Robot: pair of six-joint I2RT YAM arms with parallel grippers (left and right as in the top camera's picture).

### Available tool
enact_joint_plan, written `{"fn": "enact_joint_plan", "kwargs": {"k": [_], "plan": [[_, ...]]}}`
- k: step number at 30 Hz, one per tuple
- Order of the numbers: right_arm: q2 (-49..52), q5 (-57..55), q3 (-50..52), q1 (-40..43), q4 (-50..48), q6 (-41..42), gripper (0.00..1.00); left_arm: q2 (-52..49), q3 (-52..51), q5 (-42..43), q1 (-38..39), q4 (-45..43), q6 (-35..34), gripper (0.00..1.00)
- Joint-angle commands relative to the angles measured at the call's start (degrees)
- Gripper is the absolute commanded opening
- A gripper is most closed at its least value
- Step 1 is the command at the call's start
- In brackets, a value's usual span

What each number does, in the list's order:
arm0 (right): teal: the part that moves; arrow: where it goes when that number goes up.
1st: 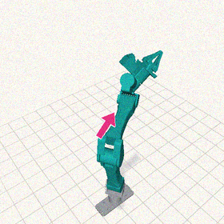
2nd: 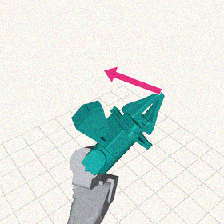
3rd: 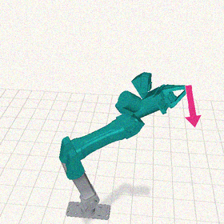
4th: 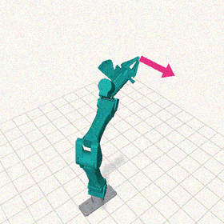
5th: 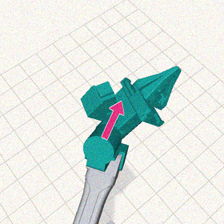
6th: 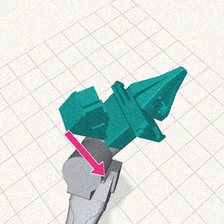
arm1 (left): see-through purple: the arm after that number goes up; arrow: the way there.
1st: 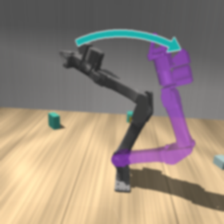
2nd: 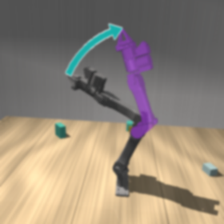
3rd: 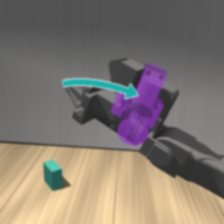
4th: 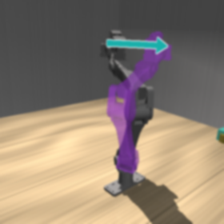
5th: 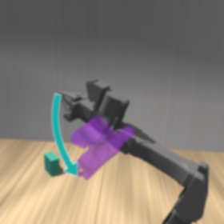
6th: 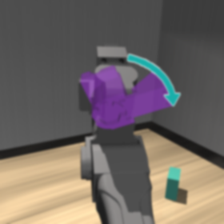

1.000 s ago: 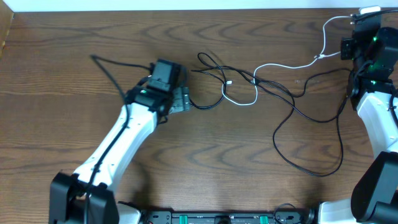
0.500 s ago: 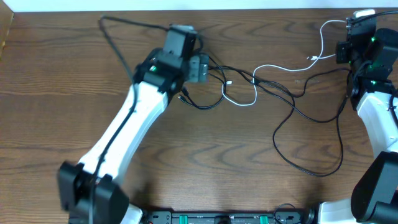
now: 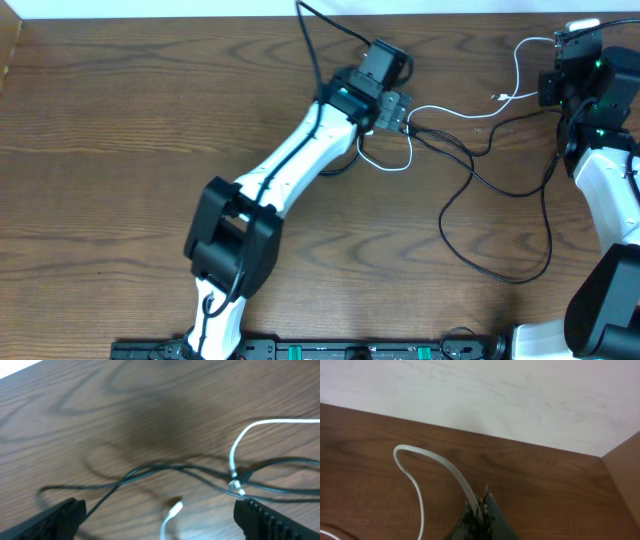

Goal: Untangle cables

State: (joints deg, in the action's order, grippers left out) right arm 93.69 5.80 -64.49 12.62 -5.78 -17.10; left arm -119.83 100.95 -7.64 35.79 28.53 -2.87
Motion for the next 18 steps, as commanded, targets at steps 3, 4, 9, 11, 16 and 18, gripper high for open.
{"fn": "enact_joint_plan", "kwargs": {"k": [3,4,9,11,16,18], "plan": [[-0.6,0.8,-1.1,-0.3,1.4,0.8,0.01,-2.4,1.1,-0.3,3.6,-4.9,0.9,0.98],[-0.6,0.8,-1.1,-0.3,1.7,0.8,0.01,-2.8,1.1,-0.3,4.2,-5.6,1.0,0.98],[-0.6,2.0,-1.1,-0.3,2.7,0.8,0.01,-6.2,1.1,-0.3,6.2,-8.2,0.7,0.98],[-0.6,4.2,-1.1,-0.3,3.0,0.8,0.01,-7.4,1.1,-0.3,6.6,-8.6,0.7,0.98],[-0.6,10.7,-1.1,-0.3,3.8,0.8,0.01,-9.6,1.1,-0.3,7.1,-9.7,-0.3,0.98],[-0.6,11.4,-1.1,-0.3,4.3,0.8,0.01,-10.0,1.1,-0.3,7.1,-10.9,-0.8,0.98]]}}
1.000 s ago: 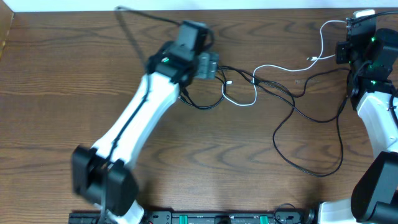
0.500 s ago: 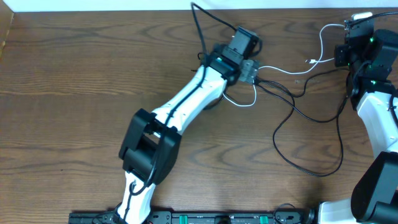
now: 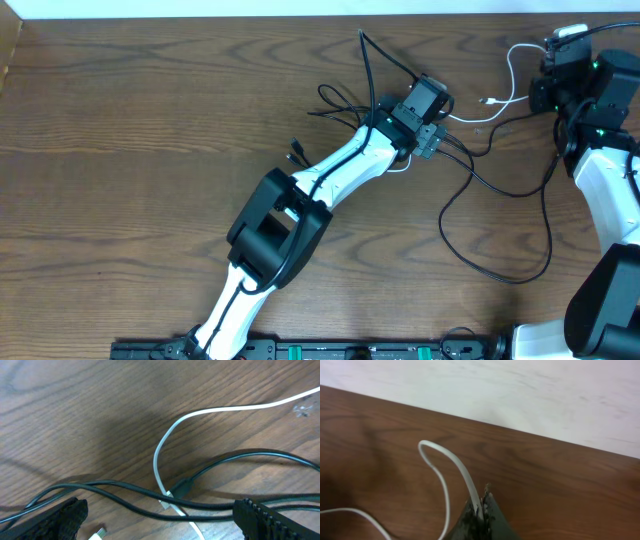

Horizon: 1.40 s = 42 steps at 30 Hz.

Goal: Untangle cables

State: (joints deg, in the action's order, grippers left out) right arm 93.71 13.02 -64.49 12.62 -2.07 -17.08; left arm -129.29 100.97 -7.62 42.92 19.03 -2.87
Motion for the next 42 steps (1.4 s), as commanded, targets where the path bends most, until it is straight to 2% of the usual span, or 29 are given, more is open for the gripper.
{"fn": "enact_joint_plan", "kwargs": {"k": [1,10,27,33,42], "plan": [[-0.6,4.2,-1.1,-0.3,0.8,0.8,0.01,-0.7,1.1,-0.3,0.0,-2.0,-0.8,0.98],[-0.6,4.1,-1.1,-0.3,1.7,0.8,0.01,-3.5,1.0,-0.4,0.0,-7.0,-0.8,0.98],[-0.6,4.1,-1.1,-0.3,2.3,0.8,0.01,-5.3,0.9,-0.6,-0.3,-6.5,0.7,0.99],[-0.6,4.1,-1.1,-0.3,2.5,0.8,0.01,-5.3,0.8,-0.6,-0.5,-6.6,0.7,0.96],[-0.6,4.1,-1.1,-0.3,2.8,0.8,0.01,-5.6,0.7,-0.6,-1.4,-6.8,0.7,0.83]]}}
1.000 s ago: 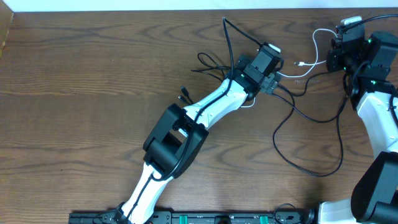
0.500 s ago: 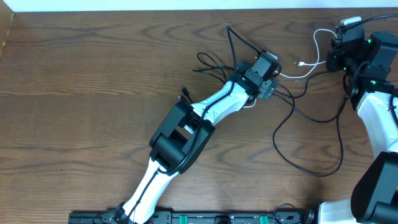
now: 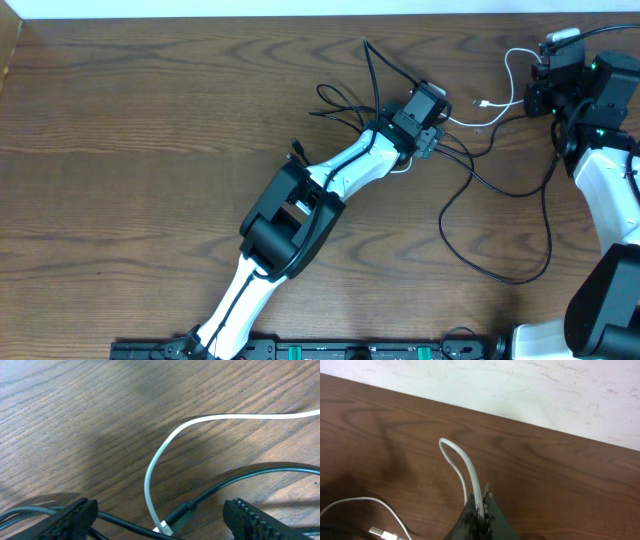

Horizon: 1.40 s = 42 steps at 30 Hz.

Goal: Untangle cables

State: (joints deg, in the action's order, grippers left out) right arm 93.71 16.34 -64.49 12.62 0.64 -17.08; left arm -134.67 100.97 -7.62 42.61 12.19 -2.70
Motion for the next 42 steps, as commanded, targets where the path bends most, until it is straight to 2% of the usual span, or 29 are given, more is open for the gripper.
{"fn": "enact_joint_plan", "kwargs": {"k": [1,3,5,14,27,29,30,32,33,34,42], "plan": [[-0.6,0.8,-1.1,-0.3,0.1,0.8,0.01,-0.3,0.7,-0.6,-1.3,0.1,0.5,0.82],[-0.6,0.8,-1.1,-0.3,0.3,0.8,0.01,-0.6,0.7,-0.5,-1.8,0.1,0.5,0.79],[-0.6,0.8,-1.1,-0.3,0.4,0.8,0.01,-1.0,0.7,-0.5,-2.1,0.2,0.5,0.68],[-0.6,0.8,-1.1,-0.3,0.4,0.8,0.01,-2.1,0.7,2.7,-2.1,1.0,0.5,0.66],[-0.6,0.8,-1.1,-0.3,0.5,0.8,0.01,-2.1,0.7,2.7,-2.1,2.3,1.5,0.4],[-0.6,0.8,-1.1,-0.3,0.5,0.8,0.01,-2.1,0.7,2.7,-2.1,2.3,1.7,0.35],[-0.6,0.9,-1.1,-0.3,0.5,0.8,0.01,-2.1,0.7,2.7,-2.1,2.3,1.6,0.25],[-0.6,1.4,-1.1,-0.3,0.6,0.8,0.01,-2.1,0.7,2.7,-2.1,2.3,1.6,0.19],[-0.6,1.7,-1.1,-0.3,0.7,0.8,0.01,-2.1,0.7,2.7,-2.1,2.3,1.6,0.1],[-0.6,2.4,-1.1,-0.3,0.7,0.8,0.01,-2.1,0.7,2.7,-2.1,2.3,1.6,0.08],[-0.6,2.9,-1.1,-0.3,2.2,0.8,0.01,1.3,0.7,2.4,-2.1,2.7,2.1,0.08]]}}
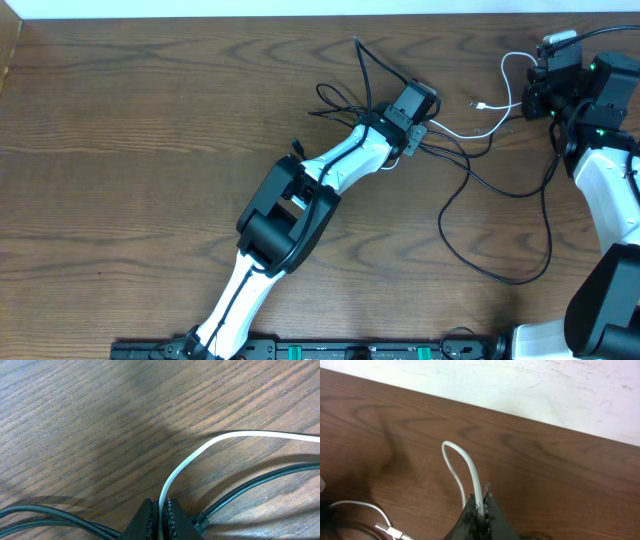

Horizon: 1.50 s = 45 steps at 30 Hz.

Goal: Untangle cables

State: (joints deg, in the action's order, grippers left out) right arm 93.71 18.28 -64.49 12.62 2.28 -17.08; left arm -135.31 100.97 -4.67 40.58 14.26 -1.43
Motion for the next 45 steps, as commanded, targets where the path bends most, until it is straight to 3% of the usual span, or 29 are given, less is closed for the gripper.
{"fn": "enact_joint_plan", "kwargs": {"k": [1,8,15,26,32,37,39,41,43,45], "plan": [[-0.6,1.0,-1.1,-0.3,0.8,0.8,0.01,2.9,0.7,-0.9,-0.1,0.6,0.9,0.08],[-0.6,1.9,-1.1,-0.3,2.6,0.9,0.01,13.0,0.7,-1.7,-0.3,-1.5,1.0,0.08],[-0.6,6.5,-1.1,-0.3,5.4,0.9,0.01,24.5,0.7,-7.8,-0.8,-4.9,1.0,0.07],[-0.6,20.7,-1.1,-0.3,4.5,9.1,0.01,41.5,0.7,-9.1,-3.7,-4.4,1.0,0.07],[-0.6,27.7,-1.1,-0.3,2.7,13.2,0.01,44.2,0.7,-7.7,-3.5,-3.7,1.0,0.08],[-0.6,37.5,-1.1,-0.3,-0.5,14.3,0.01,44.8,0.7,2.0,-3.5,-3.3,1.6,0.07],[-0.6,41.0,-1.1,-0.3,-2.5,14.3,0.01,44.2,0.5,6.0,-3.5,-2.6,8.2,0.08],[-0.6,43.8,-1.1,-0.3,-4.4,14.3,0.01,42.2,0.2,2.3,-3.8,-2.3,13.7,0.08],[-0.6,48.0,-1.1,-0.4,-6.5,14.5,0.01,40.1,0.2,-2.8,-4.2,-2.3,10.1,0.08],[-0.6,52.3,-1.1,-0.7,-8.2,14.9,0.01,39.1,0.2,-0.6,-4.0,-1.0,4.7,0.08]]}}
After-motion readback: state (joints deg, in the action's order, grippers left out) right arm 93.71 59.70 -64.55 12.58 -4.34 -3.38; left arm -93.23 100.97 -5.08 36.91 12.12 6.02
